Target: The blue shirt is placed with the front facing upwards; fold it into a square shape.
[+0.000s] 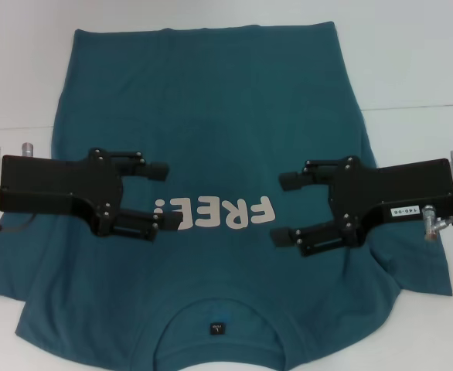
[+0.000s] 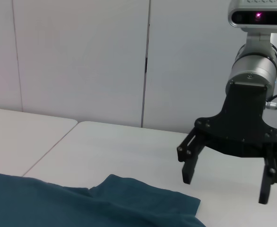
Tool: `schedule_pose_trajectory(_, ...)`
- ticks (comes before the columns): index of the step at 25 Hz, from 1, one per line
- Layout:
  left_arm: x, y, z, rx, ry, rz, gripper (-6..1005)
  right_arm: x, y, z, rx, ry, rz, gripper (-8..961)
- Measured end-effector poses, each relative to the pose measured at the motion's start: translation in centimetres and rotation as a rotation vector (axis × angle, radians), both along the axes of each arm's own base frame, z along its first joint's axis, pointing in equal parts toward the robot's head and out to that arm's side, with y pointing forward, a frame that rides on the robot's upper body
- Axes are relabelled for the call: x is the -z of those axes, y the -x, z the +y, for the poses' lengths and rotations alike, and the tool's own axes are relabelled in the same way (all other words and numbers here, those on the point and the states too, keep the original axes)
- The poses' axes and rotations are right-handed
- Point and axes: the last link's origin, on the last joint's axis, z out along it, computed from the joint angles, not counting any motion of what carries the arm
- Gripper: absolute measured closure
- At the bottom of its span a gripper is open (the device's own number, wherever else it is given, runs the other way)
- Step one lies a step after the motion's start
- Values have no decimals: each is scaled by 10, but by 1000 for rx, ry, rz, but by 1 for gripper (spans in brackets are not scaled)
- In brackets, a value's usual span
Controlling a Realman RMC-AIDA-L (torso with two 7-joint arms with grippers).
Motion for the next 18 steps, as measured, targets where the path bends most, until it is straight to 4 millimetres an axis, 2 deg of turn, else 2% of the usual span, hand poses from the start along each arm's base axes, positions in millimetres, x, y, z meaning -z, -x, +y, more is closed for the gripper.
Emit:
schedule_pose_trajectory(14,2,-1,4,-13,-7,-7,156,3,-2,-1,8,10,-2,24)
schedule_pose_trajectory(18,3,-1,6,-23,-18,-9,156,0,-5,4,47,-21,4,24)
